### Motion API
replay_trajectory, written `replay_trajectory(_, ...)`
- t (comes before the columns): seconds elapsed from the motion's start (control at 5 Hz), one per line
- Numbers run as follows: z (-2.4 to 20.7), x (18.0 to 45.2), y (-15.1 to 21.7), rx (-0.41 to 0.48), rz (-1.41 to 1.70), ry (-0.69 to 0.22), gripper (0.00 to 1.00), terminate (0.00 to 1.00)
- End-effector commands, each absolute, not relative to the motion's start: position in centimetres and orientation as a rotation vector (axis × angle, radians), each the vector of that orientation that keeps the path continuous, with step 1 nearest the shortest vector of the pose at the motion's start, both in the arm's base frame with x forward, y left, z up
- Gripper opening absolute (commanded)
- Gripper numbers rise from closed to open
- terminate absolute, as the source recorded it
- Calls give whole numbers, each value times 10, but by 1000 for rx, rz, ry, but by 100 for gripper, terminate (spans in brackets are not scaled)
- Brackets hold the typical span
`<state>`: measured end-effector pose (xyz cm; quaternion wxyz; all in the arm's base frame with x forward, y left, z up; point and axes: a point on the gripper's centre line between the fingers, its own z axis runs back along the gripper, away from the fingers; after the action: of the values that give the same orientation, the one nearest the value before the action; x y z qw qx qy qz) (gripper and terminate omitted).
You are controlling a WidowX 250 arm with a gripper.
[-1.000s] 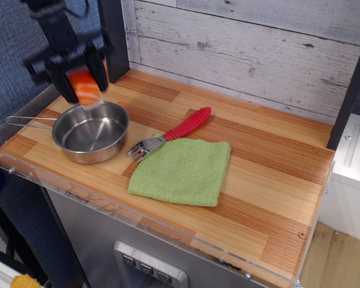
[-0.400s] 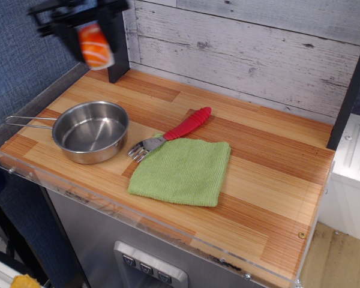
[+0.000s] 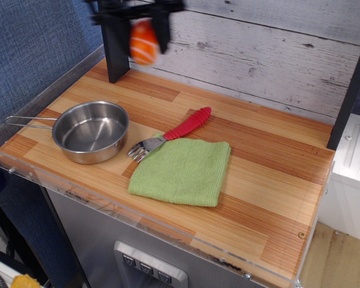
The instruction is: Place the nigiri sushi on top of green cloth.
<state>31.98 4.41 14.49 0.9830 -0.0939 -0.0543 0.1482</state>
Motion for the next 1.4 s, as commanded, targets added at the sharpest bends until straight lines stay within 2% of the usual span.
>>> replay_trajectory(0.0, 132, 309, 9, -124, 72, -147, 0, 0)
replay_trajectory(0.4, 98, 305, -18, -124, -81, -107, 0, 0)
replay_trajectory(0.6, 70, 298, -27, -132, -120, -67, 0, 0)
replay_trajectory(1.2, 27, 276, -12, -114, -104, 43, 0, 0)
